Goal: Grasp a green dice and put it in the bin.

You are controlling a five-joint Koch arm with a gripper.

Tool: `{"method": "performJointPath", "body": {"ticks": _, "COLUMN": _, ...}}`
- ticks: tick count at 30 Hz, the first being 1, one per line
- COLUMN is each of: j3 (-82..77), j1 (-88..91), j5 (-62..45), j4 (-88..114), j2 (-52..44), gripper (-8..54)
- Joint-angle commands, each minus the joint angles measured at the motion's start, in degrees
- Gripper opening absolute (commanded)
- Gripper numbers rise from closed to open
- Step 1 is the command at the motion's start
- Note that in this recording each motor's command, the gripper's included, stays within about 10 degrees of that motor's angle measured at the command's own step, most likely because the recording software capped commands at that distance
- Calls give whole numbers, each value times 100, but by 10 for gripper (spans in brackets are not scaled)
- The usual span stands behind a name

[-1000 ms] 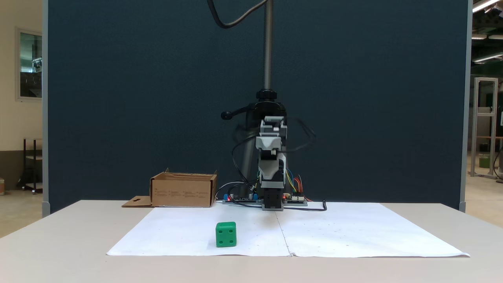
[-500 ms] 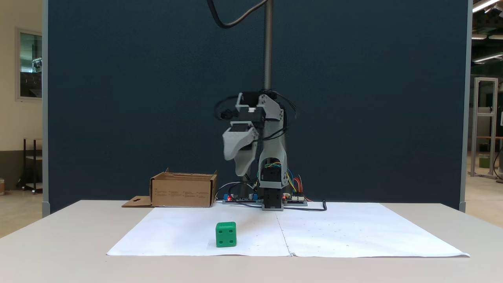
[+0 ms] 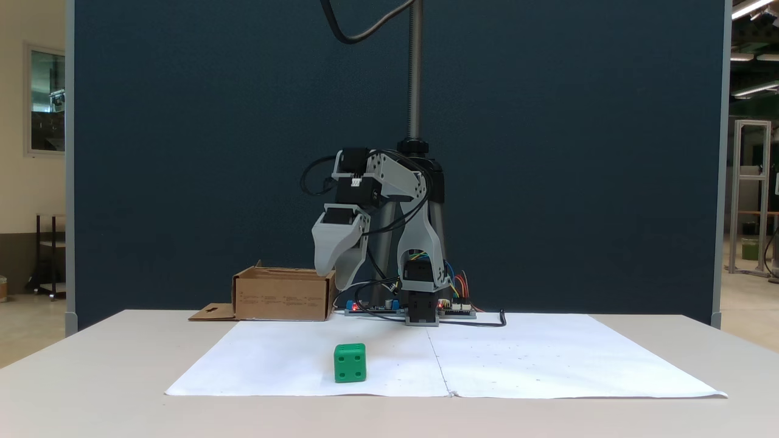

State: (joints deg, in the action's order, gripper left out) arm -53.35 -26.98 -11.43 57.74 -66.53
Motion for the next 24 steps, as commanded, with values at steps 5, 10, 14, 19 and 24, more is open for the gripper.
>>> {"method": "performJointPath", "body": {"ticks": 5, "j3": 475, "j1": -9, "j5": -1222, "j4": 316, "j2": 211, "gripper": 401}}
{"method": "performJointPath", "body": {"ticks": 10, "j3": 606, "j1": -9, "j5": -1652, "j4": 308, "j2": 439, "gripper": 403}}
{"method": "performJointPath", "body": {"ticks": 14, "j3": 791, "j1": -9, "j5": -1828, "j4": 299, "j2": 677, "gripper": 410}}
{"method": "performJointPath", "body": {"ticks": 19, "j3": 888, "j1": 26, "j5": -1854, "j4": 299, "j2": 844, "gripper": 410}}
{"method": "performJointPath", "body": {"ticks": 24, "j3": 888, "j1": 158, "j5": -1846, "j4": 360, "j2": 984, "gripper": 410}}
